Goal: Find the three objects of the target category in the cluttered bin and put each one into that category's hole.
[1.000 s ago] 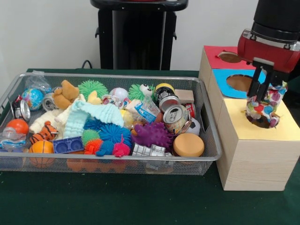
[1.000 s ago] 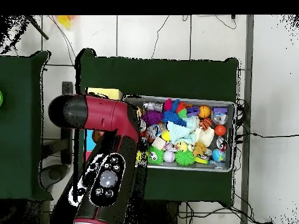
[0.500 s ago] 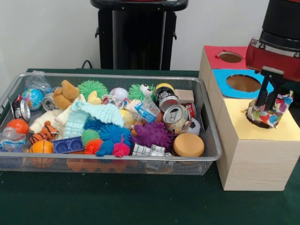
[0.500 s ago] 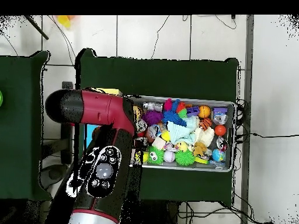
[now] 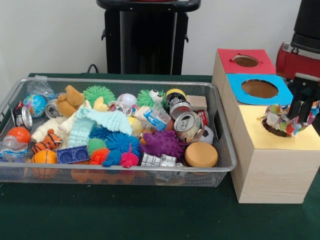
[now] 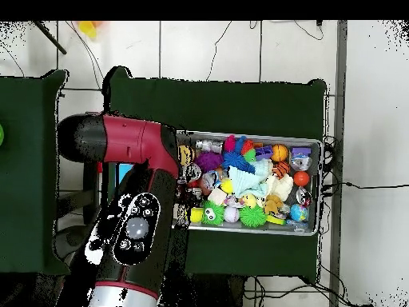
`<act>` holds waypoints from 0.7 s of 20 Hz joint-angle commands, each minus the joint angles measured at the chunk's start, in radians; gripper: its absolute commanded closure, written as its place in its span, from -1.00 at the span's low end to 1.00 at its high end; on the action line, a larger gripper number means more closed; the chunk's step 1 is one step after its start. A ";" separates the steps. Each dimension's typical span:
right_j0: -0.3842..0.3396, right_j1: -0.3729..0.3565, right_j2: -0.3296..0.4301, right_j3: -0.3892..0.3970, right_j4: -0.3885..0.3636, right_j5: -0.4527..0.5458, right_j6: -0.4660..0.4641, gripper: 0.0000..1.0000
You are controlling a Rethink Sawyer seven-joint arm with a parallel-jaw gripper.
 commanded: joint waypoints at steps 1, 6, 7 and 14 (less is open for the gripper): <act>-0.034 0.040 0.081 0.002 0.024 0.056 0.192 1.00; -0.075 0.064 0.056 0.056 -0.029 -0.019 0.129 1.00; -0.090 0.064 0.066 0.074 -0.034 -0.043 0.113 1.00; -0.124 0.049 0.085 0.105 -0.055 -0.051 0.067 1.00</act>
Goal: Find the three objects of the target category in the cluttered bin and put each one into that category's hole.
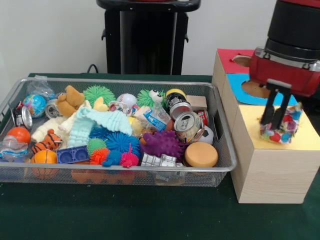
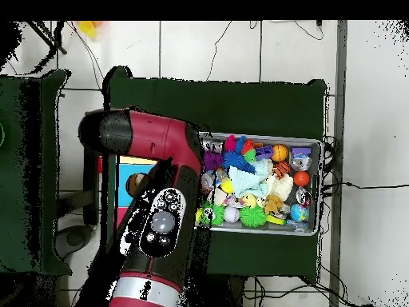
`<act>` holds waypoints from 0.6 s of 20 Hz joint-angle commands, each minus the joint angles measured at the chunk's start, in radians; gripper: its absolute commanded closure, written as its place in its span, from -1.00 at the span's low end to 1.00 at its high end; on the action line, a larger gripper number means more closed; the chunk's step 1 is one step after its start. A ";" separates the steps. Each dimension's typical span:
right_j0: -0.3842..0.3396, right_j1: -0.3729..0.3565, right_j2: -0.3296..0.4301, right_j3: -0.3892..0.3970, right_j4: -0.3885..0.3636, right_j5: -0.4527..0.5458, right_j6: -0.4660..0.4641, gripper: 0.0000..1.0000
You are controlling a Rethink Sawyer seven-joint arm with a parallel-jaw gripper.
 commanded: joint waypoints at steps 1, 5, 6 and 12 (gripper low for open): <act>-0.056 0.043 0.081 0.094 -0.056 -0.033 0.067 1.00; -0.046 0.045 0.067 0.072 -0.070 -0.001 0.067 1.00; -0.036 0.046 0.058 0.069 -0.071 0.005 0.078 1.00; 0.010 0.024 0.031 0.067 -0.045 0.089 0.144 1.00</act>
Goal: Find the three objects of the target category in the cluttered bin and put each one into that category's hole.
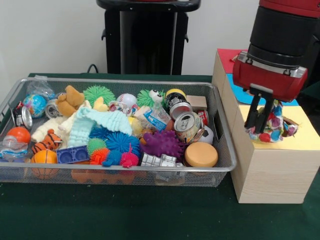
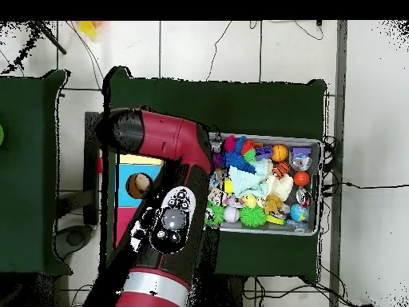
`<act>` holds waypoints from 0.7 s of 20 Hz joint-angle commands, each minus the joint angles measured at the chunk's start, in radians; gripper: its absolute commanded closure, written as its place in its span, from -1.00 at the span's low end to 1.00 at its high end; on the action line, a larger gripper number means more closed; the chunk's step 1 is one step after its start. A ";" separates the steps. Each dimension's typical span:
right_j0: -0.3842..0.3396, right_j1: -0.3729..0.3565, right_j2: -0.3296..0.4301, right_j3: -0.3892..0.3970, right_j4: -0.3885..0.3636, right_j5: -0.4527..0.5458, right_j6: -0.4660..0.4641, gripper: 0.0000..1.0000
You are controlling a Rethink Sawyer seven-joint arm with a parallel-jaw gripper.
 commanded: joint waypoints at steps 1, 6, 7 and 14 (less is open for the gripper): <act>0.036 0.003 0.039 0.073 -0.034 0.101 0.164 1.00; 0.066 -0.033 0.060 0.121 0.012 0.124 0.212 1.00; 0.065 -0.042 0.064 0.127 0.013 0.128 0.202 1.00; 0.041 -0.048 0.082 0.140 0.006 0.111 0.148 1.00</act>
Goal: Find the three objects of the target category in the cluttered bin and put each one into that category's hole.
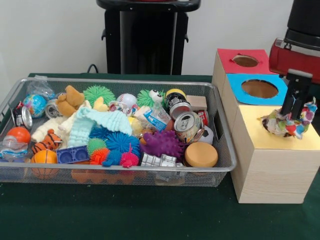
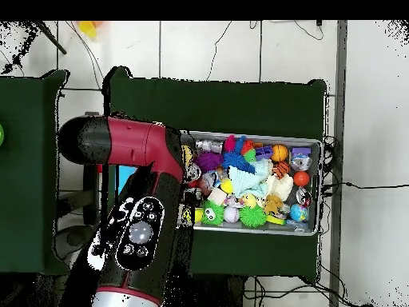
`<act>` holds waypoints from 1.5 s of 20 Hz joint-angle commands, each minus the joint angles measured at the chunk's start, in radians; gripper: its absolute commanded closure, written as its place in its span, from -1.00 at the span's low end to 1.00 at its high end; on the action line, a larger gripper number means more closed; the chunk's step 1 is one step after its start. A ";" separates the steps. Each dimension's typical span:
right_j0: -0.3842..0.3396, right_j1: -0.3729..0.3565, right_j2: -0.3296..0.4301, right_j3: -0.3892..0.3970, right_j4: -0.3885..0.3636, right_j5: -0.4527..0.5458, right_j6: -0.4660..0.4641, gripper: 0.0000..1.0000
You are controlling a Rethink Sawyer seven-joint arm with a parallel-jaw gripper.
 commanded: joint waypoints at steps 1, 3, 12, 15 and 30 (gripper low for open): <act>-0.041 -0.007 0.085 0.118 0.002 0.106 0.138 1.00; -0.054 0.000 0.089 0.112 -0.007 0.092 0.119 1.00; -0.097 0.027 0.119 0.087 -0.022 0.056 0.072 1.00; -0.094 0.022 0.122 0.105 -0.025 0.040 0.077 1.00; -0.076 -0.038 0.149 0.188 -0.021 0.033 0.060 1.00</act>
